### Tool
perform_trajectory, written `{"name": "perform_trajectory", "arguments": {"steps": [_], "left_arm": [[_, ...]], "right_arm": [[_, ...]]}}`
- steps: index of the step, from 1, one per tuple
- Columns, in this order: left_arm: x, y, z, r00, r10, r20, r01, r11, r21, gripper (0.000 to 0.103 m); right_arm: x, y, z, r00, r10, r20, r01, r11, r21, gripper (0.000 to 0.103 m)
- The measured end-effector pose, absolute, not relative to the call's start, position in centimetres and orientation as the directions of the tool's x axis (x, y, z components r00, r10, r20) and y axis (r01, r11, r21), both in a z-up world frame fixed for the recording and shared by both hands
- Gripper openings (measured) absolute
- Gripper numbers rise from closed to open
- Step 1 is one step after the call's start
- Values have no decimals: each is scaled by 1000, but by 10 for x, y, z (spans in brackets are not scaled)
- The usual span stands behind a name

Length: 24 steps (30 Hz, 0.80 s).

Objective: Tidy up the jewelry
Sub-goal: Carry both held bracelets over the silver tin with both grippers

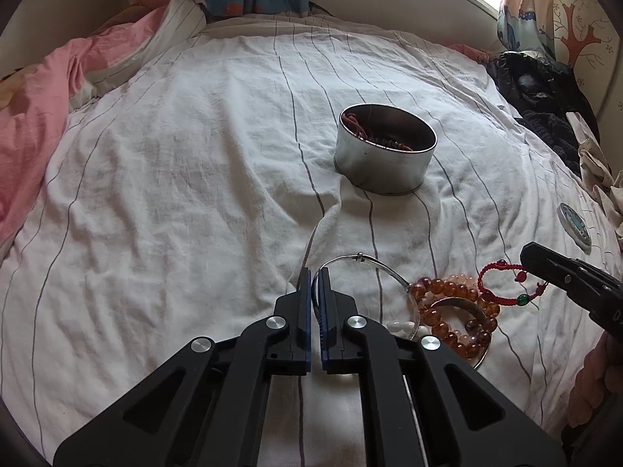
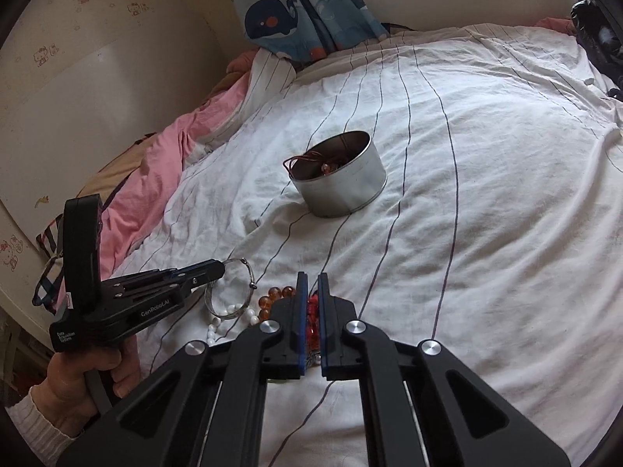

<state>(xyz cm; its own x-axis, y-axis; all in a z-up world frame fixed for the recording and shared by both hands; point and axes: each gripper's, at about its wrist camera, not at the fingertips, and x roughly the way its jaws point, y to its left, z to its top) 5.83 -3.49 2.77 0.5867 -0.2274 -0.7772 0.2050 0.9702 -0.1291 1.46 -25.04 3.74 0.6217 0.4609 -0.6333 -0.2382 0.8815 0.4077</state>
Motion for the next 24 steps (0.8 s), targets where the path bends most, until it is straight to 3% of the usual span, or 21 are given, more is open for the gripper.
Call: {"name": "perform_trajectory", "arguments": {"steps": [10, 24], "left_arm": [[65, -41, 49, 621, -246, -745, 219, 966, -136, 3], [74, -62, 56, 654, -250, -715, 239, 964, -118, 3]], "right_arm": [[20, -256, 47, 640, 488, -594, -232, 859, 456, 5], [42, -233, 69, 676, 465, -571, -274, 878, 392, 5]]}}
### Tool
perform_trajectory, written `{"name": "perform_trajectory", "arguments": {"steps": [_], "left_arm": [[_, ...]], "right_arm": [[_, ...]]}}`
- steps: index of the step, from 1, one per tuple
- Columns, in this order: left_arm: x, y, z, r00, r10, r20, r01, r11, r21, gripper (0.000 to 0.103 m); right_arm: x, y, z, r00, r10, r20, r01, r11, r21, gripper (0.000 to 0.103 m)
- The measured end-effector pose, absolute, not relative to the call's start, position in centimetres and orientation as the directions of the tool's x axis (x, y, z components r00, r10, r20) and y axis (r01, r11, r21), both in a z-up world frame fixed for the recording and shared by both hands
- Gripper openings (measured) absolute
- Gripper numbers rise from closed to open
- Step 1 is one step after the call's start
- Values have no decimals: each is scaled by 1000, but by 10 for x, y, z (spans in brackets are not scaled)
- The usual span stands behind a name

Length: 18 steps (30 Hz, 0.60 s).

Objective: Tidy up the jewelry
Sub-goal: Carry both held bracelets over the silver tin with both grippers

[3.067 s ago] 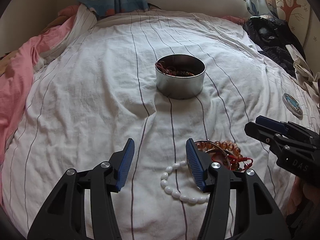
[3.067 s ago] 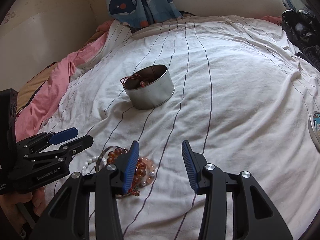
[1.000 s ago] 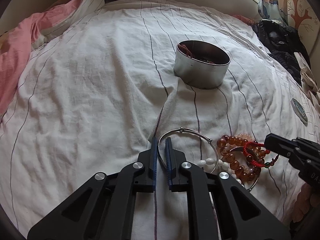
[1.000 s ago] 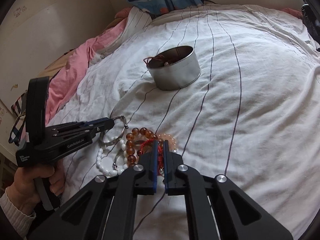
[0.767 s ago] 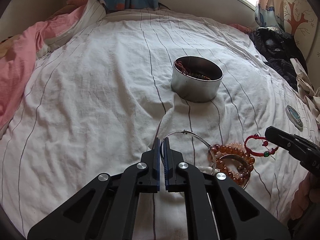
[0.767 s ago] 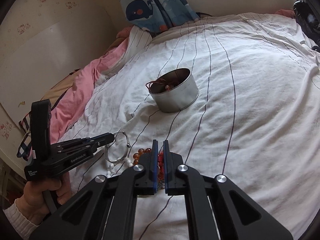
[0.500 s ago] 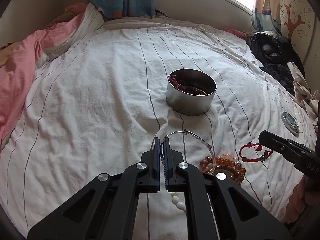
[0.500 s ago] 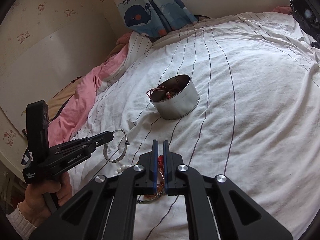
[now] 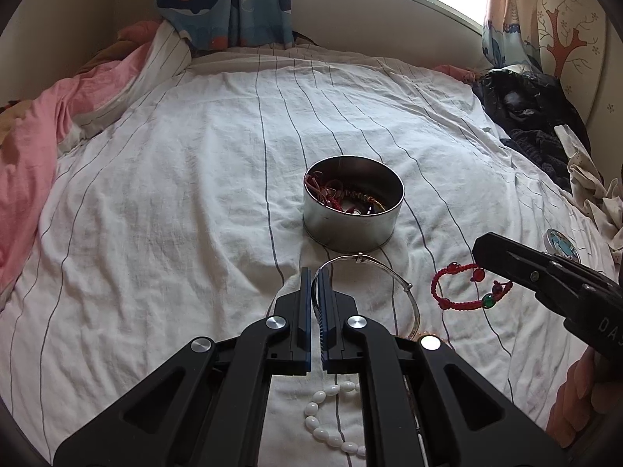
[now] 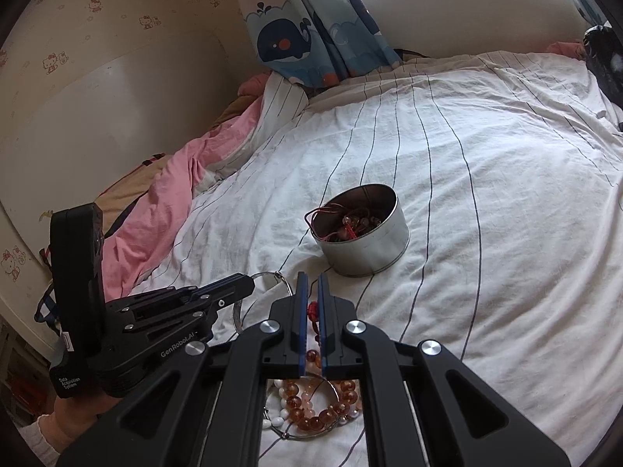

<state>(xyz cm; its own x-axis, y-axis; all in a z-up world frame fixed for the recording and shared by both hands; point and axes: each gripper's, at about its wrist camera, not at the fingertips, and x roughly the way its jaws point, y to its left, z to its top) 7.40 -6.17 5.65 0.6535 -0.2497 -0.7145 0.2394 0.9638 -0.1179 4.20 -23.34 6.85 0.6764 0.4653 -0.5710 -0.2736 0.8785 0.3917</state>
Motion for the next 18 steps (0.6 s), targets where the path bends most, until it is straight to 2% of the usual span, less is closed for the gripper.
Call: {"name": "perform_trajectory", "arguments": {"steps": [18], "left_arm": [[89, -65, 60, 672, -249, -697, 250, 963, -104, 3]], "right_arm": [[60, -234, 67, 690, 455, -563, -260, 881, 394, 6]]}}
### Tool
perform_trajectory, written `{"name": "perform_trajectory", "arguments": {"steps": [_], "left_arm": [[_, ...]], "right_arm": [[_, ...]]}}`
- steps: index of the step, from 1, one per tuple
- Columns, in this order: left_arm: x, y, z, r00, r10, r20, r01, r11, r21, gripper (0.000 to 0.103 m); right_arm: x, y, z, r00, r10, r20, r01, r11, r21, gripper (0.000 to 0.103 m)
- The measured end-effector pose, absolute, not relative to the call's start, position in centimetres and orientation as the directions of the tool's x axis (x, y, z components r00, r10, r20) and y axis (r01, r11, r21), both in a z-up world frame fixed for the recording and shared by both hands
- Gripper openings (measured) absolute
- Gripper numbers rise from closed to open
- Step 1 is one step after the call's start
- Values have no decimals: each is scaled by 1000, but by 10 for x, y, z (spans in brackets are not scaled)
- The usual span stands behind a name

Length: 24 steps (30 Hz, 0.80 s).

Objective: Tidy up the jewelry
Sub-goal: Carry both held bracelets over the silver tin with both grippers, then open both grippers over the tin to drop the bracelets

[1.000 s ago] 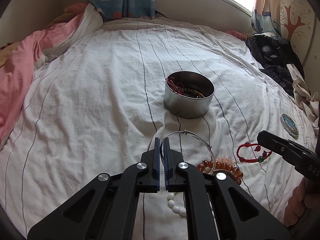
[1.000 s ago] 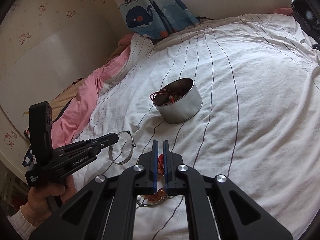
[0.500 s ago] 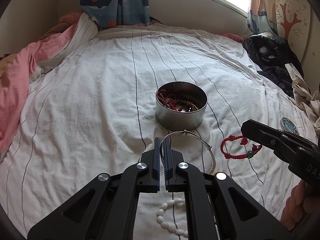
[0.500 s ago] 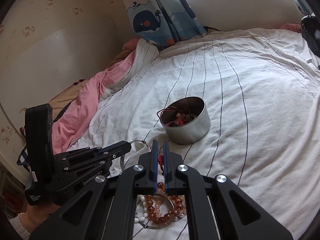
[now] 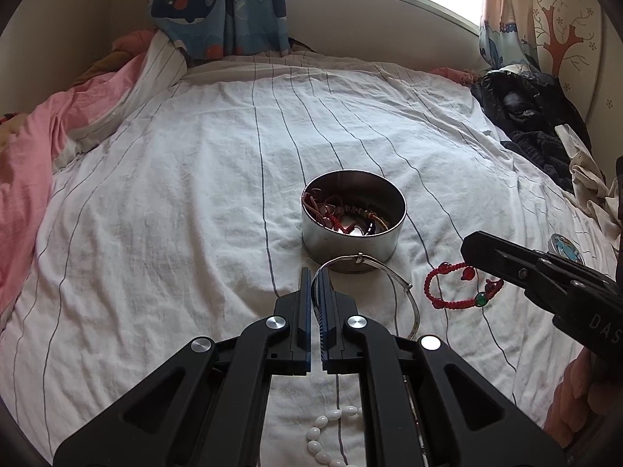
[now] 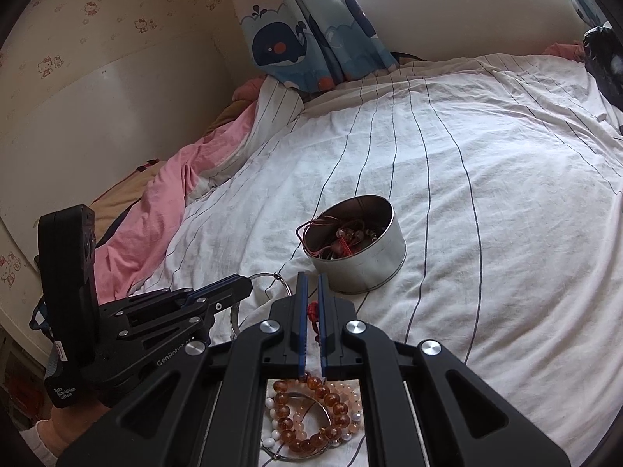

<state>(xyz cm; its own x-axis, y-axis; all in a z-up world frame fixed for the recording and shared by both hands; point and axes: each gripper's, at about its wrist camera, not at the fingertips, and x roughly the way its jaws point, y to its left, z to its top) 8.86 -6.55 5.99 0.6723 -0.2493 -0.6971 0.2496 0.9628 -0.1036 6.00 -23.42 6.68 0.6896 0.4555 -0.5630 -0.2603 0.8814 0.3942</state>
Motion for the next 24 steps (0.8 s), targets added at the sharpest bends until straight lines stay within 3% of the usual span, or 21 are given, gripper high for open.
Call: {"name": "perform_trajectory", "arguments": {"steps": [18, 21, 24], "left_arm": [[161, -86, 68, 708, -282, -648, 245, 958, -150, 3], [182, -98, 58, 676, -293, -676, 260, 953, -152, 4], [191, -100, 47, 655, -268, -707, 248, 959, -135, 5]], "right_arm": [[122, -226, 89, 745, 426, -513, -264, 895, 360, 6], [142, -224, 85, 751, 419, -510, -259, 898, 357, 6], [170, -225, 64, 703, 432, -565, -234, 891, 390, 7]]}}
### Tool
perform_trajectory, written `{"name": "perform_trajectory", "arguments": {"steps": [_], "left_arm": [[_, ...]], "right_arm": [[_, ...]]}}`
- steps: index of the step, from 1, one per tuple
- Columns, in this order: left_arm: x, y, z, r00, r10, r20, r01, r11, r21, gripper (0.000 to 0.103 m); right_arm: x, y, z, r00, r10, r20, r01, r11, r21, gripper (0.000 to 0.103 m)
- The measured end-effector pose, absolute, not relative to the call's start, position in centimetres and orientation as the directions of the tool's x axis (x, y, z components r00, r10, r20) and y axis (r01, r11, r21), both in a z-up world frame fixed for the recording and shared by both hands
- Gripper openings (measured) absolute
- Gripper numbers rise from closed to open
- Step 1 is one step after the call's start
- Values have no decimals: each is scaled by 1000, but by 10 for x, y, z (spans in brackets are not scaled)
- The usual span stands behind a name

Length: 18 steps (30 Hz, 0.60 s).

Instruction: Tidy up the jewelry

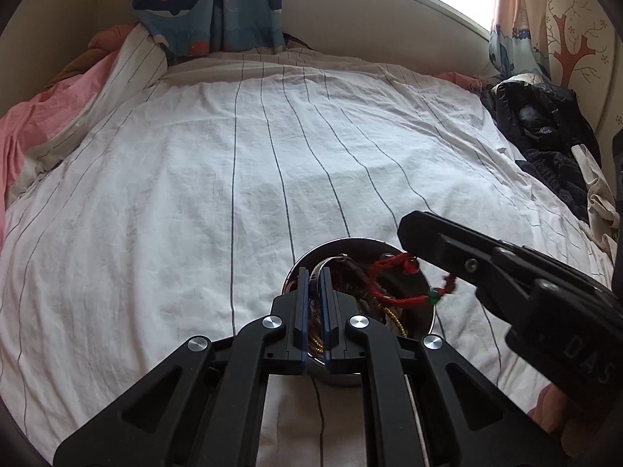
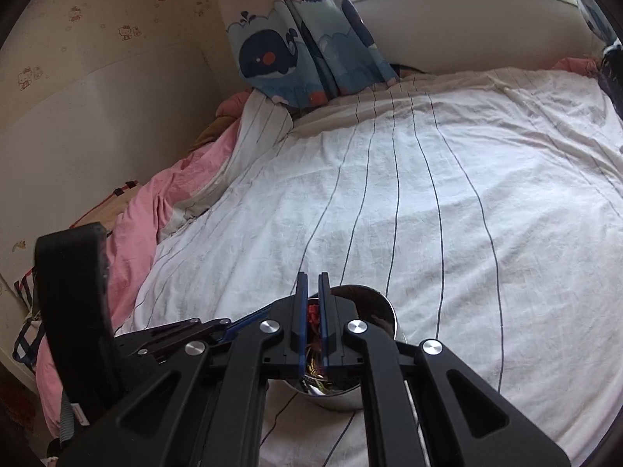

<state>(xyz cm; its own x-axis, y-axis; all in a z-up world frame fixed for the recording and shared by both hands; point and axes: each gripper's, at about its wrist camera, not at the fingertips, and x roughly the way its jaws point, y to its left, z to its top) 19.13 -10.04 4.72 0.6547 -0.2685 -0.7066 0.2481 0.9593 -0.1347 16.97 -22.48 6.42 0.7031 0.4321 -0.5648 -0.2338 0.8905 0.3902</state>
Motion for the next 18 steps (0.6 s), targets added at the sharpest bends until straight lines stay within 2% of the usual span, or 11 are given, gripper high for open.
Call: {"name": "perform_trajectory", "arguments": {"steps": [2, 3, 12, 18], "left_arm": [[187, -94, 49, 666, -257, -700, 242, 962, -124, 6], [184, -91, 50, 671, -252, -697, 238, 964, -119, 6], [168, -59, 44, 665, -227, -712, 181, 973, -142, 7], [166, -58, 44, 663, -222, -715, 176, 974, -140, 8]], "right_arm": [[177, -234, 55, 687, 440, -579, -208, 882, 424, 16], [176, -239, 54, 692, 442, -571, -200, 877, 437, 24], [136, -261, 49, 689, 414, -595, -160, 888, 432, 24], [107, -255, 43, 668, 408, -622, -156, 894, 419, 31]]}}
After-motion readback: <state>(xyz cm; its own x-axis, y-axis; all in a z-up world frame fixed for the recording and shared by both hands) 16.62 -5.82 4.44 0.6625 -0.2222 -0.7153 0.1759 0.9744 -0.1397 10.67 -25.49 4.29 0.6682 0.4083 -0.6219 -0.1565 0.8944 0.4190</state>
